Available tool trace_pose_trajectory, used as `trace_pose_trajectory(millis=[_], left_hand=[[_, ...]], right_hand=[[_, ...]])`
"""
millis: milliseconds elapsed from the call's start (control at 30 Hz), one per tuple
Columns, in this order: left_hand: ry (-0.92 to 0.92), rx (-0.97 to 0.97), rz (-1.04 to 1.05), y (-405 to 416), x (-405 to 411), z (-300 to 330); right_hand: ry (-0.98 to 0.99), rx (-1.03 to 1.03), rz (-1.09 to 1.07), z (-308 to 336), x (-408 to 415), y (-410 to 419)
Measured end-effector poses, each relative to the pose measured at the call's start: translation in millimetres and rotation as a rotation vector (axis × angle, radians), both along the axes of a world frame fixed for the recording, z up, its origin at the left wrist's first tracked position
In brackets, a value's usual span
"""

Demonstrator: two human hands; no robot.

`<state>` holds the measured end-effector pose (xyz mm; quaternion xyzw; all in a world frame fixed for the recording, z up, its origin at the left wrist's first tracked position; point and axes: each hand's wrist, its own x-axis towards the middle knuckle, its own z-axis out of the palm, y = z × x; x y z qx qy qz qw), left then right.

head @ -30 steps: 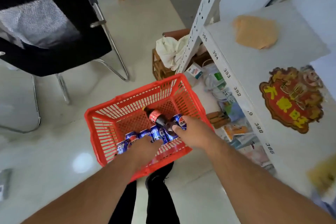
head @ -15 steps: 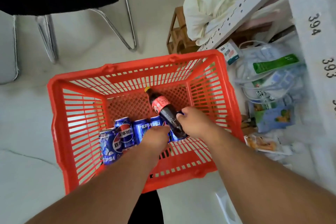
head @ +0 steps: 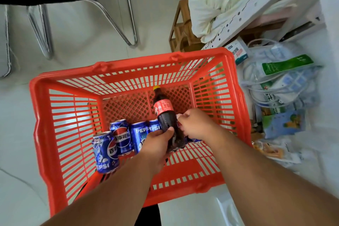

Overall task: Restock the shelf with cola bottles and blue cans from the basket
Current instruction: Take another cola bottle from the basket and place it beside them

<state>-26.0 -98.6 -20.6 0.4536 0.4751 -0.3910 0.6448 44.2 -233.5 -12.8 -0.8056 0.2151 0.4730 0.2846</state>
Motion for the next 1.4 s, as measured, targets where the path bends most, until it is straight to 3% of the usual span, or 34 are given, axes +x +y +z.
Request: trace_pose_trajectory(millis=[167,467,733,933,1400], left_hand=[[0.011,-0.051,-0.076,11,-5,-5],[-0.096,0.026,-0.354,37,-8,12],[-0.226,0.004,-0.467,49,13,94],[-0.411,0.015,-0.681,67,29,180],[-0.86,-0.191,-1.073,102,45,370]], right_hand=[[0.084,0.039,-0.094,-12,-10,6],[0.169,0.241,-0.538,-17,-28,13],[-0.009,0.493,-0.747,87,-36,13],[-0.2,0.587,-0.867,184,-48,24],[-0.734,0.386,-0.984,393,-115,67]])
